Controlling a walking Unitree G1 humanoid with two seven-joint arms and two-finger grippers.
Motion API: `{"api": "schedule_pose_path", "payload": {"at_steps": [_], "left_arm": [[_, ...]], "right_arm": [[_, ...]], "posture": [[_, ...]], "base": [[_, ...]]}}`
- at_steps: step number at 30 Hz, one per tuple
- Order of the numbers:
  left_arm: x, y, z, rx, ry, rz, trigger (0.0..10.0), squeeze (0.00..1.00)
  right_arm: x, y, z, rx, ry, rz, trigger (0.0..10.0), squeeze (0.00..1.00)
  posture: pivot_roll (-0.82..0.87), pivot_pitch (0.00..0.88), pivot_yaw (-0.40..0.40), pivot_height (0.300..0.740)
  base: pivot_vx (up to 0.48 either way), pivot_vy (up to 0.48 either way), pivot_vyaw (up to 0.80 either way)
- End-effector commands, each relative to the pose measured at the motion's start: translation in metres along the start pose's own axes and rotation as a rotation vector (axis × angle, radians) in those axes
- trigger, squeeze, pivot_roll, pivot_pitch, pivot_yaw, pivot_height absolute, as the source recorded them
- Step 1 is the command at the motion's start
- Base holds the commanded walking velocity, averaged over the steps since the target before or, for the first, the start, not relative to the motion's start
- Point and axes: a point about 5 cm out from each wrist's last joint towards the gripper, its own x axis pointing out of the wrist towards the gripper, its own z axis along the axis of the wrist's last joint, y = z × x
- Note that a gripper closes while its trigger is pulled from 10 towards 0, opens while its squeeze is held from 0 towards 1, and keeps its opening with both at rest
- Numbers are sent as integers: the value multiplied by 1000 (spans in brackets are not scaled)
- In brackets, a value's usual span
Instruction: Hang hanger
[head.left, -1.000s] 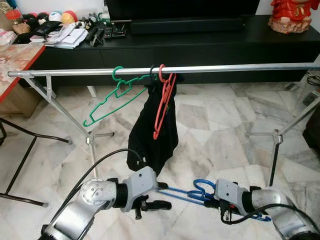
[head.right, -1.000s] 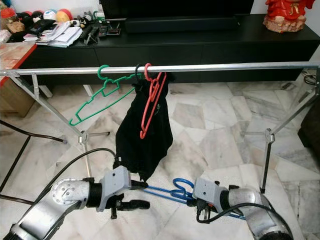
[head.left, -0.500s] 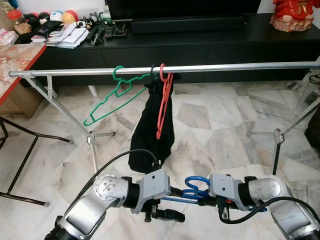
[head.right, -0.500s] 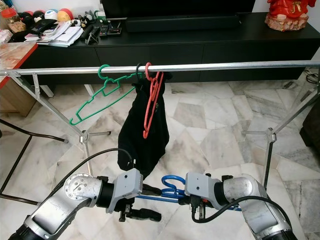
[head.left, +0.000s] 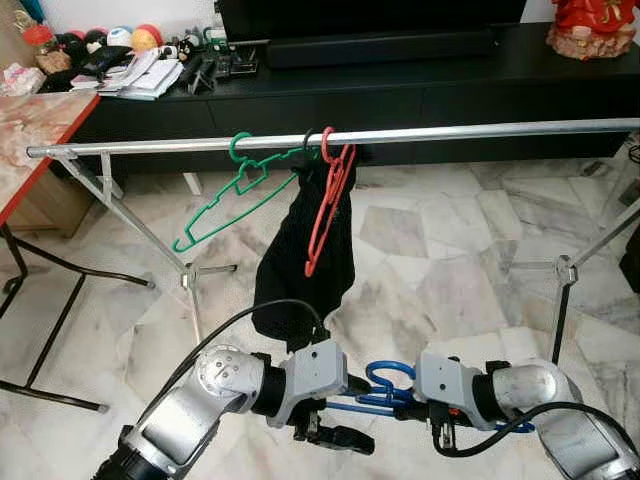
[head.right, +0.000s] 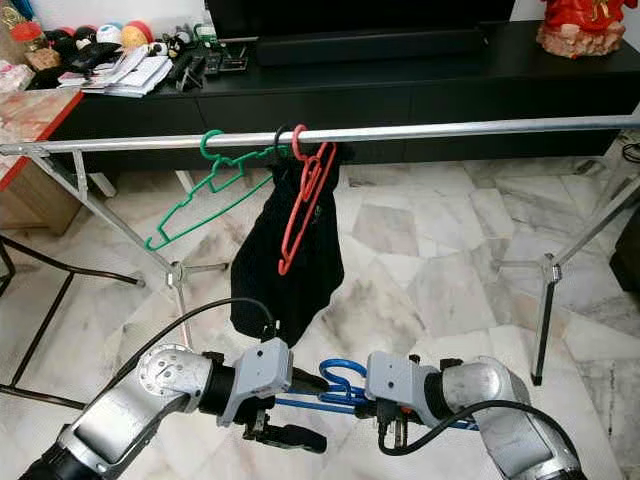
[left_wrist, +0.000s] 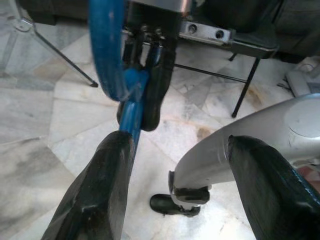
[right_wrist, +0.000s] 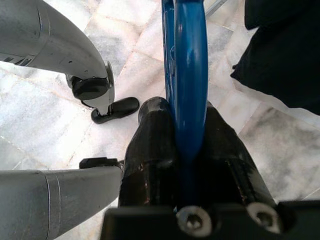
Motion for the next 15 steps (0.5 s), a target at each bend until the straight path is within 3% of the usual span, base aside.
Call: {"api": "schedule_pose_path", "payload": {"at_steps": [1,5,15], "left_arm": [[-2,3,-1,3,10,17,10000,0],[-4,12,-8,5,69,102,10000,0],[-7,28,-7,-9,41,239,10000,0]], "right_arm": [[4,5,2,-16,-13,16,10000,0],[5,5,-3,-14,-9,5,10000,0],[7,6,-8,-10,-6,4,10000,0]], "posture": [[-71,217,96,740],[-69,217,98,740],[-70,220,93,740]], "base": [[0,0,0],[0,0,0],[0,0,0]]}}
